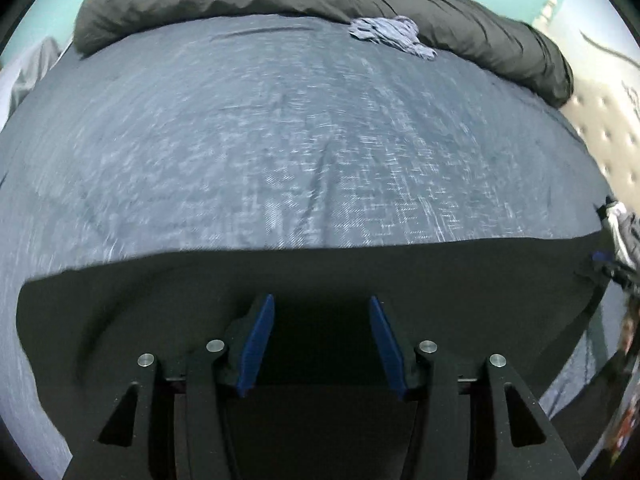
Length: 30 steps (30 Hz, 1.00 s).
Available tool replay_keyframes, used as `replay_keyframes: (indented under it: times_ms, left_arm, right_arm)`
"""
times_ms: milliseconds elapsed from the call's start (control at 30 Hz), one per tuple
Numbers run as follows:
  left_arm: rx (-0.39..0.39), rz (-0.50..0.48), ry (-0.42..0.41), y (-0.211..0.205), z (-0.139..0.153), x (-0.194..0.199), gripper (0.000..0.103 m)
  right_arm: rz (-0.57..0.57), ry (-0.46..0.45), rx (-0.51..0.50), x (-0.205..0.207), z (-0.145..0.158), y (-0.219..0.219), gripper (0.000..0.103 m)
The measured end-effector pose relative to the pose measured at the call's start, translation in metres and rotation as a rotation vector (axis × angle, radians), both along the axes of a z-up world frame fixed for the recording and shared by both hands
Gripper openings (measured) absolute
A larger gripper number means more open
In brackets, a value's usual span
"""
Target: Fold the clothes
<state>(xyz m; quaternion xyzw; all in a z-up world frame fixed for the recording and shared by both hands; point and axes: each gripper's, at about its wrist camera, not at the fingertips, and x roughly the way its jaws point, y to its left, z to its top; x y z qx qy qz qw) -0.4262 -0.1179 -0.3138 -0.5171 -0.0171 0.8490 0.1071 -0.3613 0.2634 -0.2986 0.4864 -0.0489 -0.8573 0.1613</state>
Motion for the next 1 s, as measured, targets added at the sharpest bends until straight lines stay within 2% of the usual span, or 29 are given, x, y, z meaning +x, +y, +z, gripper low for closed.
replay_keyframes:
  times_ms: [167, 267, 333, 367, 400, 433, 467, 500, 600, 800, 900, 1000]
  left_arm:
    - [-0.053, -0.04, -0.023, 0.014, -0.015, -0.017, 0.054]
    - [-0.068, -0.056, -0.018, 0.018, -0.022, -0.021, 0.054]
    - [-0.08, -0.066, -0.005, 0.021, -0.024, -0.022, 0.053]
    - [-0.082, -0.07, 0.002, 0.022, -0.025, -0.021, 0.044]
    - [-0.078, -0.075, 0.007, 0.023, -0.026, -0.021, 0.035]
    - [-0.078, -0.076, 0.012, 0.024, -0.027, -0.021, 0.021]
    - [-0.08, -0.076, 0.017, 0.025, -0.027, -0.02, 0.012]
    - [-0.076, -0.078, 0.019, 0.024, -0.026, -0.02, 0.002]
    - [-0.061, -0.072, 0.032, 0.022, -0.021, -0.02, 0.002]
    - [-0.017, -0.035, 0.087, 0.011, 0.001, -0.017, 0.001]
    - [-0.014, 0.023, 0.109, 0.002, 0.01, -0.022, 0.0]
    - [0.002, 0.054, 0.091, -0.007, 0.007, -0.026, 0.0]
  right_arm:
    - [0.059, -0.031, 0.108, -0.031, -0.02, -0.013, 0.063]
    - [0.073, -0.074, 0.135, -0.04, -0.037, -0.019, 0.05]
    - [0.076, -0.066, 0.157, -0.041, -0.041, -0.022, 0.044]
    - [0.077, -0.058, 0.169, -0.041, -0.042, -0.023, 0.035]
    - [0.077, -0.051, 0.181, -0.041, -0.044, -0.025, 0.016]
    - [0.078, -0.043, 0.192, -0.04, -0.045, -0.026, 0.005]
    - [0.079, -0.036, 0.209, -0.04, -0.046, -0.028, 0.003]
    - [0.081, -0.026, 0.221, -0.038, -0.046, -0.029, 0.003]
    - [0.084, 0.013, 0.239, -0.033, -0.042, -0.029, 0.002]
    - [0.058, 0.1, 0.214, -0.037, -0.018, -0.024, 0.001]
    - [0.047, 0.132, 0.208, -0.045, -0.008, -0.024, 0.001]
    - [0.035, 0.135, 0.208, -0.056, -0.006, -0.024, 0.001]
